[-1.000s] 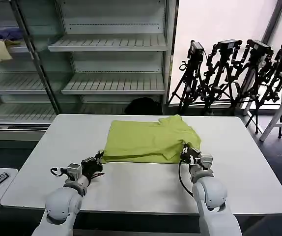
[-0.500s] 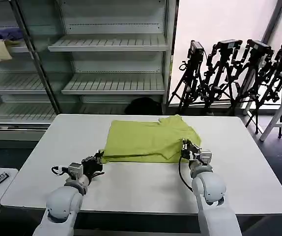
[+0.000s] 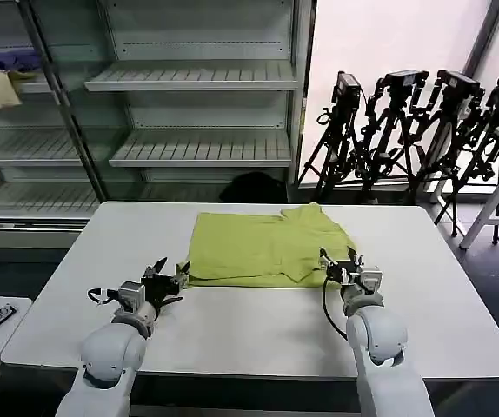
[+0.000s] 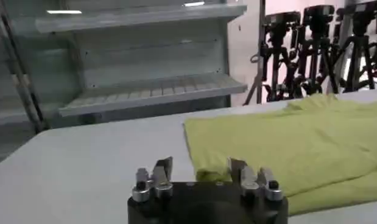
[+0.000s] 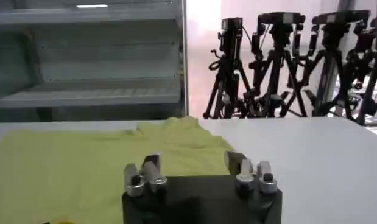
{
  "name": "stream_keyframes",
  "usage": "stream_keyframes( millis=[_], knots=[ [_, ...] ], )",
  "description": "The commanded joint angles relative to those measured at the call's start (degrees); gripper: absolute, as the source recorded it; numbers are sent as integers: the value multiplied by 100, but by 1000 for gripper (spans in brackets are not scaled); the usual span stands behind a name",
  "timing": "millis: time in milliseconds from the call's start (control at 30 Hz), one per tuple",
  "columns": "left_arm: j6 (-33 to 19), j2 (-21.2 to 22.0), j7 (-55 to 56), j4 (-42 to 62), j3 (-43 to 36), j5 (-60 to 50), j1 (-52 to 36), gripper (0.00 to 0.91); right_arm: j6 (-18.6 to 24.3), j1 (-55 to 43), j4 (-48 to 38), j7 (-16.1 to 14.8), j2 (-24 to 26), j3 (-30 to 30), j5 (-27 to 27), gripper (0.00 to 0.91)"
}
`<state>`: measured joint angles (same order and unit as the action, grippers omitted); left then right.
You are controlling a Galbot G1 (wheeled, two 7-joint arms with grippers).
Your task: Fold and organize the clothes.
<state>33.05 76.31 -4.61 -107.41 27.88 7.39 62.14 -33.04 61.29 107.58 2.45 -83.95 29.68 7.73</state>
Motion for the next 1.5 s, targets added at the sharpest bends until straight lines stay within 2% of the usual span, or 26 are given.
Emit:
stream_keyframes(
  millis=[33,233,733,1033,1133,1367,1500],
  knots=[
    [1,-37,-26,-106,61,-32,283,907,-5,678,501,-112,53,211,0,907],
    [-5,-59,-75,-284,294,412,655,907,58,1028,643,-225,44,388,7,907],
    [10,-124,182,-221,182,524,-264,907,91,1112,648,-269,78,499,46,907],
    [6,-120,-68,-114,200,248,299,907,137,1106,517,-290,79,509,45,907],
    [3,-94,-104,-104,170,263,402,907,183,1046,421,-263,73,507,45,816],
    [0,-3,-109,-48,137,285,516,907,189,909,260,-221,63,504,-16,796],
    [-3,30,-107,-15,166,460,581,907,192,791,81,-243,93,539,-8,746]
  ],
)
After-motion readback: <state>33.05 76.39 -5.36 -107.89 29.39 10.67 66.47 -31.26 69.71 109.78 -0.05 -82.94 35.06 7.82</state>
